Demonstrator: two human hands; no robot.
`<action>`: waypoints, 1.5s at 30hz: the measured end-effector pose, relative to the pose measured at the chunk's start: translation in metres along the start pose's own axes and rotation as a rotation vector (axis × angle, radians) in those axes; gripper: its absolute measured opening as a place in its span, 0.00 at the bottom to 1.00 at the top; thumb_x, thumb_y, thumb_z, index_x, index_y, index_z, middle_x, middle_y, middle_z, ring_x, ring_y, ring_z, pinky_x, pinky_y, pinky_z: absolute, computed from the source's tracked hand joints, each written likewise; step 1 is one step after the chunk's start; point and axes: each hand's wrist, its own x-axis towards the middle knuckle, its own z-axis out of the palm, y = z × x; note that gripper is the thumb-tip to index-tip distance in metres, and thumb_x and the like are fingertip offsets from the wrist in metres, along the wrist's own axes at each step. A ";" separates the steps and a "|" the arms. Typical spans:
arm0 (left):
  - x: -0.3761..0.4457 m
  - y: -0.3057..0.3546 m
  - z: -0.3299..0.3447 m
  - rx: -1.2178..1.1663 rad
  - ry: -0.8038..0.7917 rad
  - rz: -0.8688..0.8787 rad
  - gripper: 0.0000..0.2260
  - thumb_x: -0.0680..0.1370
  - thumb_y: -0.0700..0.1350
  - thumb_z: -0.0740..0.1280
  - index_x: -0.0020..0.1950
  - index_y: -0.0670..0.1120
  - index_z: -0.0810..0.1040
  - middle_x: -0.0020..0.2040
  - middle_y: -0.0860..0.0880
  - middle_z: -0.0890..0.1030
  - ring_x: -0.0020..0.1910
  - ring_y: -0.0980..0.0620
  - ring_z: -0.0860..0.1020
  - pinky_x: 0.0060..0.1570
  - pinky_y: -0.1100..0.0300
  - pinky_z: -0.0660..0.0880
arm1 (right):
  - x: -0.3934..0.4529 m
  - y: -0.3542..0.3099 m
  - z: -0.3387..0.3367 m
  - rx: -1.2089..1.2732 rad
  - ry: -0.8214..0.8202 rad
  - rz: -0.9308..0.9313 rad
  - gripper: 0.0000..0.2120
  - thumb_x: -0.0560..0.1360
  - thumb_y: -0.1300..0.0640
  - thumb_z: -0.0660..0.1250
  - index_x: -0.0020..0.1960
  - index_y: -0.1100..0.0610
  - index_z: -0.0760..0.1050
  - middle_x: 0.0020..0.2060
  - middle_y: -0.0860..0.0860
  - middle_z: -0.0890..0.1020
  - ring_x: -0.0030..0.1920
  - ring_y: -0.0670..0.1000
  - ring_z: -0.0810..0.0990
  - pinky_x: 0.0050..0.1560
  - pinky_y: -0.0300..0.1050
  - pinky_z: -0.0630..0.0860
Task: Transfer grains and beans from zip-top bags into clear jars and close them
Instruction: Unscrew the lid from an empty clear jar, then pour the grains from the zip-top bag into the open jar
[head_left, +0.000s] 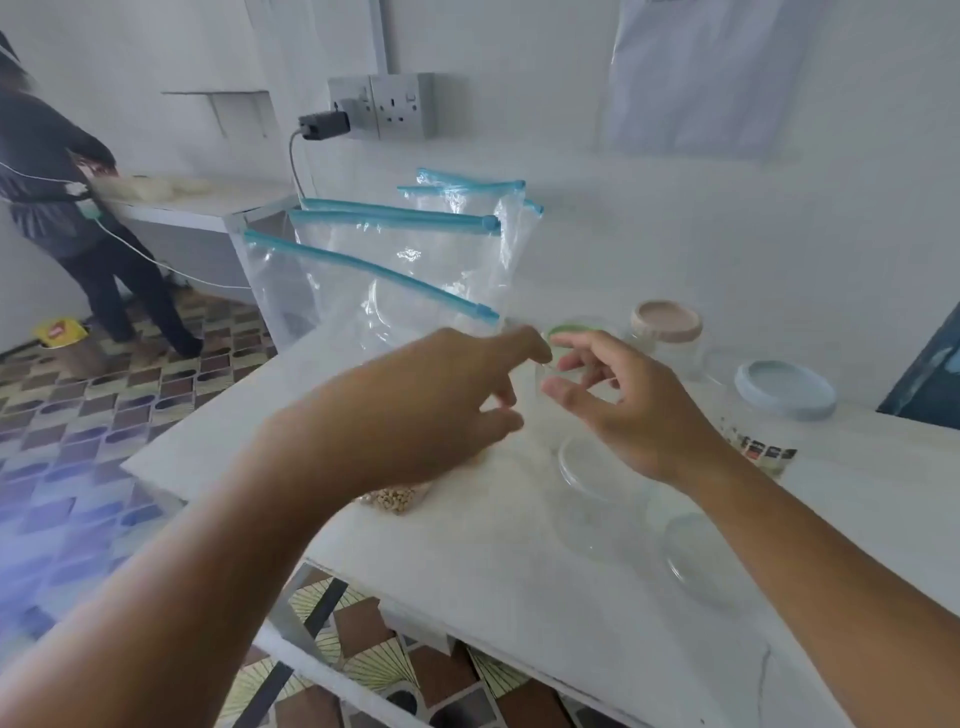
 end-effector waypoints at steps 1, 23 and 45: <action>0.003 -0.006 -0.012 0.006 0.081 0.029 0.18 0.83 0.52 0.67 0.72 0.63 0.69 0.55 0.62 0.82 0.46 0.64 0.80 0.49 0.65 0.75 | 0.011 -0.010 0.007 0.041 -0.021 0.000 0.18 0.79 0.43 0.71 0.67 0.41 0.77 0.54 0.40 0.82 0.52 0.42 0.79 0.52 0.31 0.73; 0.092 -0.110 -0.027 0.010 0.239 0.220 0.07 0.82 0.53 0.70 0.56 0.55 0.86 0.49 0.60 0.84 0.49 0.63 0.73 0.45 0.77 0.65 | 0.073 -0.026 0.061 0.166 0.276 -0.019 0.03 0.76 0.53 0.77 0.46 0.52 0.86 0.37 0.45 0.86 0.41 0.46 0.83 0.45 0.41 0.78; 0.063 -0.187 -0.036 0.225 0.484 0.192 0.06 0.82 0.48 0.70 0.56 0.50 0.86 0.48 0.50 0.83 0.52 0.48 0.69 0.57 0.43 0.71 | 0.058 -0.011 0.038 -0.188 0.189 -0.081 0.06 0.79 0.55 0.73 0.46 0.44 0.81 0.40 0.40 0.83 0.41 0.45 0.80 0.46 0.41 0.78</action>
